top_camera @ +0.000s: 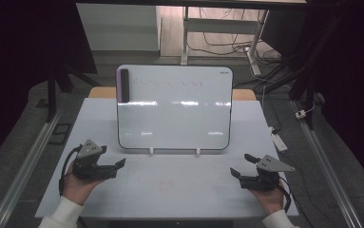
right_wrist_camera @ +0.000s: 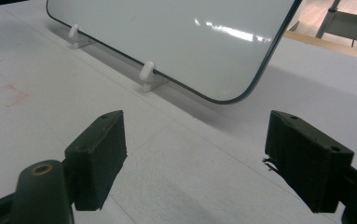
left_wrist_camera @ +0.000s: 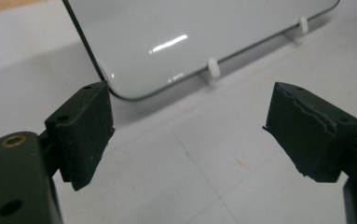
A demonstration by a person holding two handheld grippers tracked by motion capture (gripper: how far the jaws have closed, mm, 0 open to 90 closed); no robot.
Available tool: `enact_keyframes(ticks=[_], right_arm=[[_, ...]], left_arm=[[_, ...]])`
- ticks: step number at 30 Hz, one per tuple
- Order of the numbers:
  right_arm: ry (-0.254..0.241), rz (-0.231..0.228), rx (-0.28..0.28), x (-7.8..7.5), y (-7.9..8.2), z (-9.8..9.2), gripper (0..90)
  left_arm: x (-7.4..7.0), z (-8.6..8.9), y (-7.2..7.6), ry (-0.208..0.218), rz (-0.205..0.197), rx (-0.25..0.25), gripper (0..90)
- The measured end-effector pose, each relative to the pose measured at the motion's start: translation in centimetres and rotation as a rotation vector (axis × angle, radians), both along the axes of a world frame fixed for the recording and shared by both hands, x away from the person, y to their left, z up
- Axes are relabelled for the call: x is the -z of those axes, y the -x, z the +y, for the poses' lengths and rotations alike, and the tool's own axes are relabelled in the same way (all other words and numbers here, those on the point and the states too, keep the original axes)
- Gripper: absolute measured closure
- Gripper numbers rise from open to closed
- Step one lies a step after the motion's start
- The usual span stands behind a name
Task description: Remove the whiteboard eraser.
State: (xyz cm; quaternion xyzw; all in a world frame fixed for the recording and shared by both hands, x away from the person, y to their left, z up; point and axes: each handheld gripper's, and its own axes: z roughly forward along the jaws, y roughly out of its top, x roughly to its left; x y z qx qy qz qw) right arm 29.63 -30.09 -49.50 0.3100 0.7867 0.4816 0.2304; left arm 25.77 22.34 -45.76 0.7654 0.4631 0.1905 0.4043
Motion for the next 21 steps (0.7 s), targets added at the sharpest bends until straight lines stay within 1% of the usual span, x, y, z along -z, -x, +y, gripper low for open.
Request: enact_keyframes(ticks=[2,6,9,12,15,16,17,21], right_arm=[[0.001,0.001,-0.002,0.0,0.0,0.1,20.3],[0.002,0.001,-0.002,0.0,0.0,0.2,20.3],[0.006,0.005,-0.003,0.1,-0.1,0.2,20.4],[0.006,0.011,0.001,0.2,-0.2,0.2,20.4],[0.005,0.009,0.000,0.2,-0.1,0.2,20.5],[0.006,0.006,-0.001,0.1,-0.1,0.2,20.5],[0.006,0.006,-0.001,0.1,-0.1,0.2,20.5],[0.005,0.010,0.000,0.2,-0.1,0.2,20.5]], left_arm=[[-0.9,0.0,-0.8,0.008,-0.007,-0.007,16.4],[-2.8,-0.1,-2.5,0.010,-0.027,-0.028,17.2],[-4.2,-0.1,-3.9,0.006,-0.027,-0.038,17.6],[-5.4,0.0,-5.3,0.013,-0.031,-0.052,18.5],[-6.4,0.2,-6.9,0.030,-0.029,-0.074,19.4],[-6.8,0.3,-8.0,0.034,-0.028,-0.091,19.9],[-6.8,0.3,-8.0,0.034,-0.028,-0.091,20.5],[-7.4,0.5,-10.0,0.032,-0.021,-0.114,21.7]])
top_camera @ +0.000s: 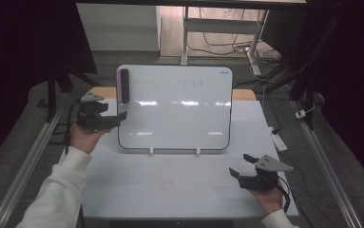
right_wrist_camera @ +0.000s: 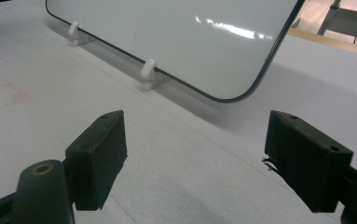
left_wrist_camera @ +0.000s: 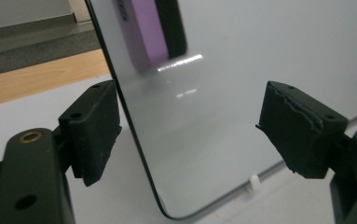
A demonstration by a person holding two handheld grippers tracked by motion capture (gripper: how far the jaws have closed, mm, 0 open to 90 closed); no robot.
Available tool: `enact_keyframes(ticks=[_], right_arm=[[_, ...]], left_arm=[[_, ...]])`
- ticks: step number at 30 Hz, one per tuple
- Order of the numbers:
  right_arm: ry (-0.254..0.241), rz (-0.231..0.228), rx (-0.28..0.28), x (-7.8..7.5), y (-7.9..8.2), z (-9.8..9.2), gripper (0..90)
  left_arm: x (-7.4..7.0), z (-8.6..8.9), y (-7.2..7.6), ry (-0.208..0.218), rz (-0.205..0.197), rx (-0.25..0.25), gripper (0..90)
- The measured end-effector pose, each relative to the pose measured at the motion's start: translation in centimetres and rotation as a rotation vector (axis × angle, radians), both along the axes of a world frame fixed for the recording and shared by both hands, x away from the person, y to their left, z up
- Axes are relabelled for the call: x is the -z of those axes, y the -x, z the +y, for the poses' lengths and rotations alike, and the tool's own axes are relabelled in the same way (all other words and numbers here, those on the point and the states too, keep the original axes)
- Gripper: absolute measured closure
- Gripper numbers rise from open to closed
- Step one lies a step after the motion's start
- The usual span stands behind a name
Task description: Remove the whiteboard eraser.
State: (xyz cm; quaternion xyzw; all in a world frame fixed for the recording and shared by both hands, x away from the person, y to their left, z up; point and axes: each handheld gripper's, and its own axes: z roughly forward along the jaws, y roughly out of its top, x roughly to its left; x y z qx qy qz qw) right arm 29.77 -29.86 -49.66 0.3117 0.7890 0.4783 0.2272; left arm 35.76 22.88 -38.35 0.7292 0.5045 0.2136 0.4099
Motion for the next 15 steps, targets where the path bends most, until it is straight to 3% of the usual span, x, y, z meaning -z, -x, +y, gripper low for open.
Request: enact_keyframes(ticks=[2,15], right_arm=[[0.001,0.002,0.001,0.0,0.0,0.0,20.5],[0.009,0.004,0.003,0.1,0.0,0.1,20.6]], left_arm=[[-0.5,0.1,-1.1,-0.009,-0.004,-0.015,21.9],[-2.3,-0.8,-3.7,-0.033,-0.026,-0.043,25.7]])
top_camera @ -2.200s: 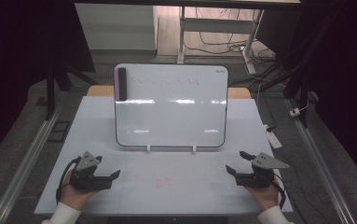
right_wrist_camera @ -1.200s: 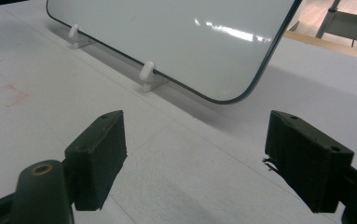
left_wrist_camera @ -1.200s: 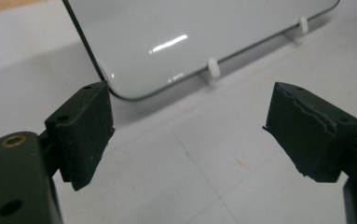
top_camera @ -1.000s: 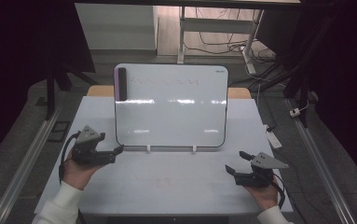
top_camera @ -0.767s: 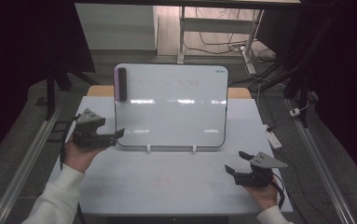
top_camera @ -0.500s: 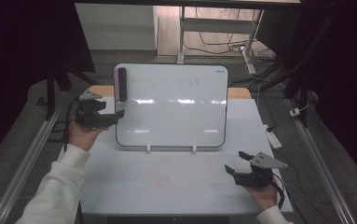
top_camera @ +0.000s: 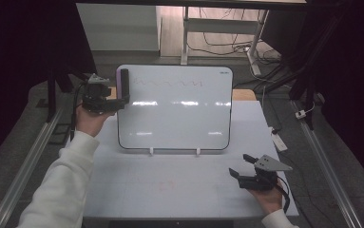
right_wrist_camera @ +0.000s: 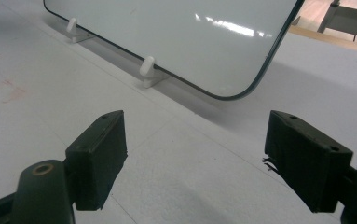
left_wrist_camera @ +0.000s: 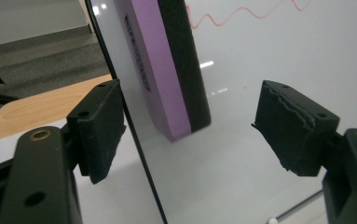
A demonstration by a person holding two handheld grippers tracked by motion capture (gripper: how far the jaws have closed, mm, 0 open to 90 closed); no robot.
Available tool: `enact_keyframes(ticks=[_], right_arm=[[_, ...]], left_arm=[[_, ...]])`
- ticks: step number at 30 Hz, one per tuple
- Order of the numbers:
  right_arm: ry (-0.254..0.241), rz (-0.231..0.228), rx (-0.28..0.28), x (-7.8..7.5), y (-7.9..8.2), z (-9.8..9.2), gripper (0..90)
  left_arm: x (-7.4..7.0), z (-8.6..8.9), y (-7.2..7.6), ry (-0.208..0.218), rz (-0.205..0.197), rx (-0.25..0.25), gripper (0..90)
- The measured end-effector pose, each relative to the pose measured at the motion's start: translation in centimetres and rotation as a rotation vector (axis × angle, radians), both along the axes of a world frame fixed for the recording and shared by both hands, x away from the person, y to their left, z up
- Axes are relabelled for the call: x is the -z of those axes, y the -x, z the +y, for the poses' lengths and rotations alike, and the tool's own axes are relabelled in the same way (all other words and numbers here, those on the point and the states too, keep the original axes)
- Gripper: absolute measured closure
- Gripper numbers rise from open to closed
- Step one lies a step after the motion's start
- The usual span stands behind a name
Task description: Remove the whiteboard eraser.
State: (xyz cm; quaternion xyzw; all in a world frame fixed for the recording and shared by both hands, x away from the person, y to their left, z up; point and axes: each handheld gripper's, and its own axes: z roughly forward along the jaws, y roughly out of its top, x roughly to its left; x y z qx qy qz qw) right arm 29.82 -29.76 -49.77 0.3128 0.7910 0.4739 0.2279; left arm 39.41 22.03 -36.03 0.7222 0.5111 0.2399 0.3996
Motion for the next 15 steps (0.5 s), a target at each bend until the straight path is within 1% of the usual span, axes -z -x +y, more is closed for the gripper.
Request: enact_keyframes(ticks=[5,6,9,10,13,15], right_arm=[[0.003,0.000,0.003,0.0,0.0,0.0,20.6],[0.003,0.000,0.003,0.0,0.0,0.0,20.6],[0.003,0.000,0.004,0.0,0.0,0.0,20.7],[0.003,0.000,0.004,0.0,0.0,0.0,20.7],[0.003,0.000,0.007,0.0,0.0,0.0,20.7],[0.003,0.000,0.007,0.0,0.0,0.0,20.7]], left_arm=[[-0.3,-0.2,-1.2,-0.010,0.000,-0.028,30.3],[-0.3,-0.2,-1.4,-0.014,0.001,-0.036,30.3],[-0.4,-0.2,-2.1,-0.017,0.008,-0.056,34.8],[-0.4,-0.2,-2.3,-0.018,0.010,-0.062,34.8],[-0.3,-0.2,-2.7,-0.023,0.016,-0.073,38.5],[-0.2,-0.3,-2.9,-0.021,0.021,-0.073,39.2]])
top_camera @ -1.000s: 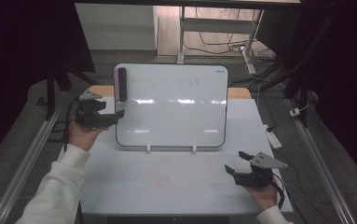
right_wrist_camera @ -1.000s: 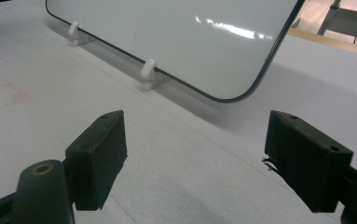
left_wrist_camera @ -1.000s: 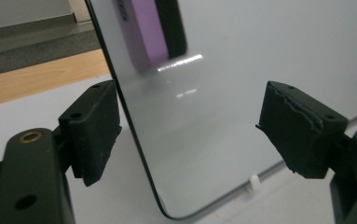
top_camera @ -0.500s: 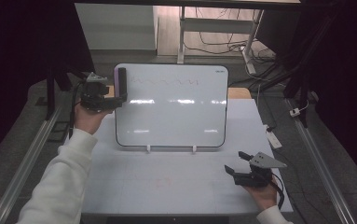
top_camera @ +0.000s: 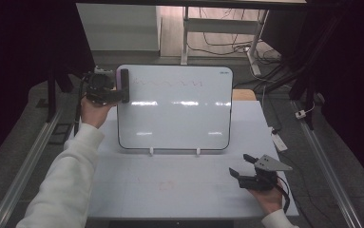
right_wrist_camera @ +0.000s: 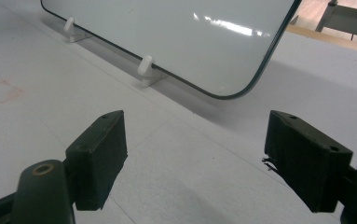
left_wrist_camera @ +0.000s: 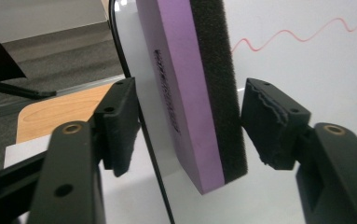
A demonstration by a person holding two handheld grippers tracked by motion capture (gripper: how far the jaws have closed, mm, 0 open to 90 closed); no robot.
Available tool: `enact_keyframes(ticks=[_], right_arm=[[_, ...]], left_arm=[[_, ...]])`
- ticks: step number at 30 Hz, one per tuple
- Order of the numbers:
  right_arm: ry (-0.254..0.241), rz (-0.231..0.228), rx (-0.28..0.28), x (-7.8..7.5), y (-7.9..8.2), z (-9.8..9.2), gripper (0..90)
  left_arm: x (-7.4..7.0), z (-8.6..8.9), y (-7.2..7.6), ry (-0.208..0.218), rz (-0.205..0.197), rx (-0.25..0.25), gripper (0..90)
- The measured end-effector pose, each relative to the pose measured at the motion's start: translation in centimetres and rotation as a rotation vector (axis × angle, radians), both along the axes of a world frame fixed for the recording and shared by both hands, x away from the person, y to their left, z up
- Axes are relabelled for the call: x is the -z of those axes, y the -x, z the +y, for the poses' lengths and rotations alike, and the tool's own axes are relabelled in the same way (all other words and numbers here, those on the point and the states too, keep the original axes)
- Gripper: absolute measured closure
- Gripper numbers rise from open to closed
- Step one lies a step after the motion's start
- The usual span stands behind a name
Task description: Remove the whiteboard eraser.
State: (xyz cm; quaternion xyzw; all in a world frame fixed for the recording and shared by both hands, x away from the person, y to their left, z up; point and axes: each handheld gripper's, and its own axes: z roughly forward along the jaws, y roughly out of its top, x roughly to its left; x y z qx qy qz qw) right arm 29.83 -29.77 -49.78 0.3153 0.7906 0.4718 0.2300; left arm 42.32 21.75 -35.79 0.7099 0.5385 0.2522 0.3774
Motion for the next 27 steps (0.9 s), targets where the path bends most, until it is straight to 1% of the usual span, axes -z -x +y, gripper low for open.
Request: enact_keyframes(ticks=[5,12,17,18,22,24,26,27], right_arm=[[0.001,-0.001,0.003,0.00,0.00,-0.02,20.7],[0.001,-0.001,0.004,-0.02,0.03,-0.03,20.8],[0.002,-0.001,0.005,0.02,-0.01,-0.03,20.9],[0.003,-0.001,0.006,0.01,0.00,-0.04,20.9],[0.000,-0.003,0.008,-0.02,0.02,-0.06,21.1],[0.000,-0.004,0.008,-0.03,0.04,-0.06,21.1],[-0.001,-0.006,0.009,-0.07,0.07,-0.03,21.3],[-0.001,-0.006,0.009,-0.07,0.07,-0.03,21.3]], left_arm=[[0.26,-0.42,-0.05,-0.015,0.010,0.009,39.8],[0.43,-0.69,-0.11,-0.027,0.011,0.000,45.7],[0.45,-0.64,-0.19,-0.019,0.013,0.001,49.2],[0.44,-0.66,-0.20,-0.016,0.013,0.004,52.4],[0.42,-0.78,-0.18,-0.019,0.013,-0.008,55.4],[0.40,-0.80,-0.14,-0.028,0.014,-0.014,56.6],[0.35,-0.82,-0.04,-0.040,0.011,-0.020,60.4],[0.31,-0.82,0.02,-0.046,0.008,-0.024,60.4]])
